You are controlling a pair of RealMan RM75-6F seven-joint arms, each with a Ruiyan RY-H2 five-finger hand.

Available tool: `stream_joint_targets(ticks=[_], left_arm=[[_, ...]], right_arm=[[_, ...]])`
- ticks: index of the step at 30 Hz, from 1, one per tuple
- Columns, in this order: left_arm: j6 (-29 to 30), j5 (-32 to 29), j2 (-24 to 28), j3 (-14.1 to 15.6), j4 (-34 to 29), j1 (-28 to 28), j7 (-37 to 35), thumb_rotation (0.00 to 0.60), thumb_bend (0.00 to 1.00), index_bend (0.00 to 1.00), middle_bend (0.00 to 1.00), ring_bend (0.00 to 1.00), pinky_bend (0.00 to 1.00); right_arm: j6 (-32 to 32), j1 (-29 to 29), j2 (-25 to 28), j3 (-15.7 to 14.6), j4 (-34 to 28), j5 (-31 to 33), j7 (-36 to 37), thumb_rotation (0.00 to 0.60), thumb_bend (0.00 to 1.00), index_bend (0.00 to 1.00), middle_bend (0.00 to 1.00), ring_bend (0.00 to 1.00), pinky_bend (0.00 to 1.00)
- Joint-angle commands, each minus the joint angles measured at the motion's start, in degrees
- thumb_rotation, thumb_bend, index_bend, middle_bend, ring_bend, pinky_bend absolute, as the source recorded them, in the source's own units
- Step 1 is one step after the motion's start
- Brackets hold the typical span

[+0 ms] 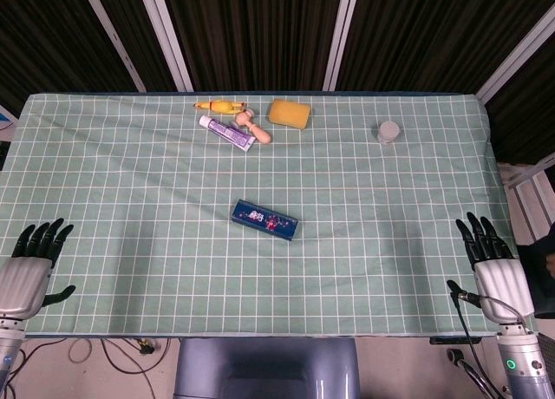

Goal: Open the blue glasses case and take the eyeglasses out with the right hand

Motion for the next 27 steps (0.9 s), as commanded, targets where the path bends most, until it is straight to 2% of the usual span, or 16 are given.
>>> stream_joint_targets(ticks=[1,18,23,27], left_arm=[[-0.1,0.0,-0.1,0.0,0.1,0.0,-0.6,0.6,0.0,0.0,0.0,0.0,0.0],[0.1,-0.2,-0.4,-0.3,0.6,0.0,-1.4,0.6,0.0,0.0,0.0,0.0,0.0],[-0.2,-0.7,-0.5,-0.6,0.6,-0.1,-2.1,0.6,0.0,0.0,0.0,0.0,0.0],[-0.4,-1.1,-0.5,-0.7,0.4,-0.2,-1.8,0.6,0.0,0.0,0.0,0.0,0.0]], right_arm=[[-0.6,-0.1,0.2,0.0,-0.4,0.6,-0.5,0.6,0.02,0.0,0.0,0.0,0.24],[-3.5,0.4,1.1,0.7,-6.1,4.3,-2.5,0.6,0.02,0.0,0.0,0.0,0.24],[-6.7,1.9,1.0,1.3,-10.1,6.5,-5.7,0.6,0.02,0.0,0.0,0.0,0.24],[-10.6,4.6,0.0,3.1,-13.4,10.0,-9.4,0.6,0.03,0.0,0.0,0.0,0.24]])
